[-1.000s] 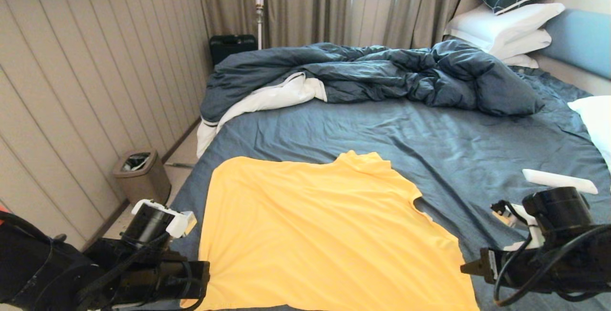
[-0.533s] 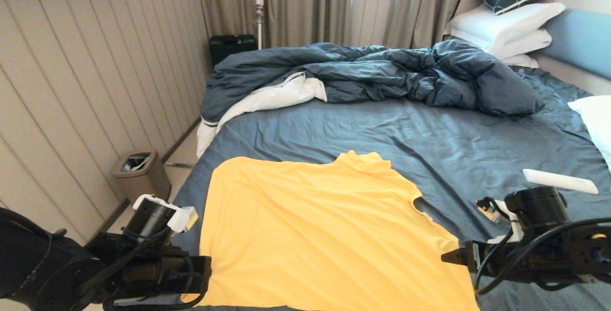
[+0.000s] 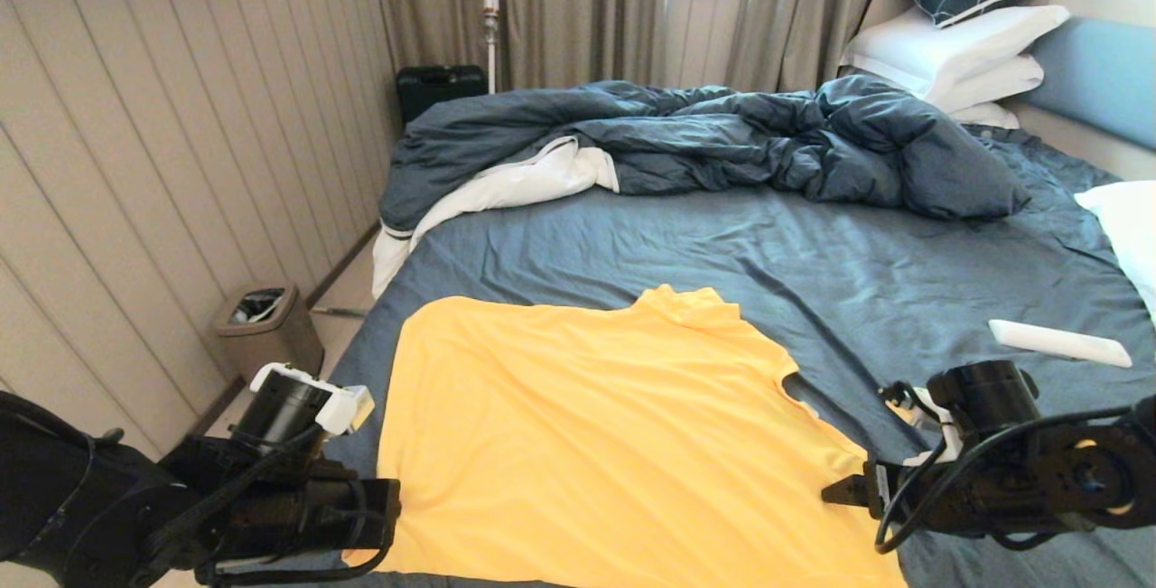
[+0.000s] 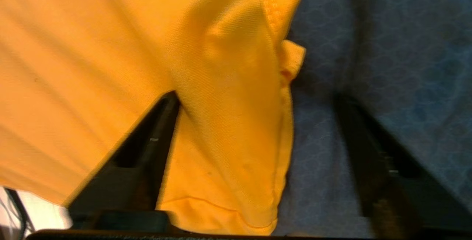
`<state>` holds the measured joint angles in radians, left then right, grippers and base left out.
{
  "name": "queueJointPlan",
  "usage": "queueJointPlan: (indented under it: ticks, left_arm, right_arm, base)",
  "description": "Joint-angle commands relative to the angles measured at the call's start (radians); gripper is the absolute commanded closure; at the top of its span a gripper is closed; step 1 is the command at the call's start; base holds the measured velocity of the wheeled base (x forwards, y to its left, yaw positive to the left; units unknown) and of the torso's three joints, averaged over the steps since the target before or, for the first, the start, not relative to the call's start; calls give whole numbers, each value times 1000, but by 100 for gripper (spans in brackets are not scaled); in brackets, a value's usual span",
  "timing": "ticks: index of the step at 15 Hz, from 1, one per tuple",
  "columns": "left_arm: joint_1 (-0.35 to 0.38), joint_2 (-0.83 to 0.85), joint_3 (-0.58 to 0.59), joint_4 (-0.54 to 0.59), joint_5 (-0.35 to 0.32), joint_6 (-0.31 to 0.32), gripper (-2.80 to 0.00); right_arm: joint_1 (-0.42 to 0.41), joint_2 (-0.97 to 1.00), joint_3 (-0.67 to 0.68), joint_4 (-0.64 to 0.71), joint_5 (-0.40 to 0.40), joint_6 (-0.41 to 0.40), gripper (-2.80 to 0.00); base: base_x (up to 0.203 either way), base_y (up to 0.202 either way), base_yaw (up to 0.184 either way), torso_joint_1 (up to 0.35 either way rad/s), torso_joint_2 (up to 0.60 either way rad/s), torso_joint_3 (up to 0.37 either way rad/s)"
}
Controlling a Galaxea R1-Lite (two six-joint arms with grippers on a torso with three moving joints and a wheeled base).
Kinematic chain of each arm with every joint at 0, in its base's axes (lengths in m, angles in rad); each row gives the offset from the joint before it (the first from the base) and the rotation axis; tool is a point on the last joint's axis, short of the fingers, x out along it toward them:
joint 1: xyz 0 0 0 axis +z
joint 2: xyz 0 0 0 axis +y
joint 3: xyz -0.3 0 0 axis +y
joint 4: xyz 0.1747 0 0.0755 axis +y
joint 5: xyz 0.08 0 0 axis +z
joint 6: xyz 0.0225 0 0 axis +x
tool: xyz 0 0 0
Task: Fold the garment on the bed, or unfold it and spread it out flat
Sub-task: Unford the yellow T-shirt
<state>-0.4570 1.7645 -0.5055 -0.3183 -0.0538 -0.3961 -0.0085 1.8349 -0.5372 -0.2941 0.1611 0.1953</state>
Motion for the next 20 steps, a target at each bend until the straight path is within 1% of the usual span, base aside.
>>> queueJointPlan:
  ticks: [1,8,9,12,15,20]
  left_arm:
    - [2,-3,5,-2,0,-4,0]
    - [10,-21,9,2,3,-4,0]
    - [11,-36,8,22,4,-3,0]
    - [13,-79,6,81,9,3,0]
    - [14,-118,14,135,17,24,0]
    - [12,-100,37,139,3,22,0]
  right_arm:
    - [-2,15,-1,-8,2,3,0]
    - [-11,-22,10,-7,1,7,0]
    - [-15,-41,11,-7,0,7,0]
    - [-62,-91,11,-5,-2,-6,0]
    - [-97,-103,21,0,-2,-26,0]
    - [-96,-97,51,-2,-2,-43,0]
  base:
    - [0,0,0,0,0,0]
    - [0,0,0,0,0,0]
    - [0,0,0,0,0,0]
    - [0,0,0,0,0,0]
    - [0,0,0,0,0,0]
    - [0,0,0,0,0,0]
